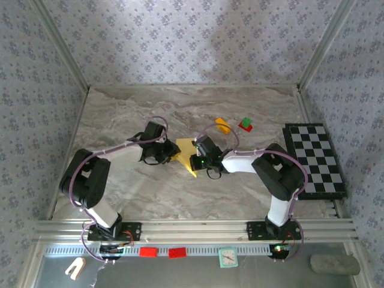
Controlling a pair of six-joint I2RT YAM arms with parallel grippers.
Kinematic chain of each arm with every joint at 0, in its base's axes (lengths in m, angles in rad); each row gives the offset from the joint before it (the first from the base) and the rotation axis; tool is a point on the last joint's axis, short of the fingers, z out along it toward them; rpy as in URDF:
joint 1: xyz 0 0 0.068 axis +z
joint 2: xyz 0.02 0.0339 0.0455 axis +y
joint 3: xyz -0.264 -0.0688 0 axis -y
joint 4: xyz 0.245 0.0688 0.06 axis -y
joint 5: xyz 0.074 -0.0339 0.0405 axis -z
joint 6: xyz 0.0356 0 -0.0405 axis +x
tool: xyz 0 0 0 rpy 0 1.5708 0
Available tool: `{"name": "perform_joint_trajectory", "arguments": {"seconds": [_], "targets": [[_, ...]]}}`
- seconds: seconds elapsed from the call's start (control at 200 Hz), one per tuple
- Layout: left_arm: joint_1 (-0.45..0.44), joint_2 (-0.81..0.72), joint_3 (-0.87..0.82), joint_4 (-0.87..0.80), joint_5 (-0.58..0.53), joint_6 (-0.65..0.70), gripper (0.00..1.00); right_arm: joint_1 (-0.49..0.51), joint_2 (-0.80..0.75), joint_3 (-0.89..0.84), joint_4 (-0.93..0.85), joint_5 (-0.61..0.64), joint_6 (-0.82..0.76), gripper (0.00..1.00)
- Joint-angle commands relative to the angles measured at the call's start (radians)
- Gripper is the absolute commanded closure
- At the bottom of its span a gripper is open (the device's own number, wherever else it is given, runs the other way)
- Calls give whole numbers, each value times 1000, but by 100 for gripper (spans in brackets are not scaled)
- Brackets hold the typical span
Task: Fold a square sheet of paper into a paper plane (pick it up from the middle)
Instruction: Third fold the triangle at the center of the table.
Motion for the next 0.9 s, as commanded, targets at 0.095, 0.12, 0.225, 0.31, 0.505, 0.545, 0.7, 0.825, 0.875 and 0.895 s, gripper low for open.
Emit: {"name": "perform_joint_trajectory", "arguments": {"seconds": [0.095, 0.12, 0.225, 0.31, 0.505, 0.545, 0.7, 0.825, 0.875, 0.895], "targets": [[-47, 40, -48, 161, 37, -106, 84, -1, 38, 8, -90, 34, 13, 95], [-53, 46, -49, 170, 37, -110, 84, -2, 40, 9, -90, 34, 12, 95], [-66, 65, -53, 180, 30, -117, 86, -4, 42, 11, -95, 34, 12, 95], [-69, 72, -57, 182, 20, -114, 87, -3, 43, 12, -96, 34, 11, 95], [-71, 102, -53, 193, 25, -109, 88, -3, 48, 18, -102, 32, 9, 95], [-72, 105, -52, 192, 23, -108, 88, -3, 49, 20, -104, 32, 9, 95], [-71, 105, -56, 158, 3, -96, 88, -4, 52, 24, -114, 38, 7, 95], [-71, 106, -58, 141, -9, -87, 88, -5, 54, 27, -120, 41, 7, 95], [-72, 108, -58, 136, -12, -85, 88, -5, 54, 29, -122, 41, 7, 95], [-72, 109, -57, 137, -12, -85, 88, -5, 55, 30, -124, 42, 7, 95]]}}
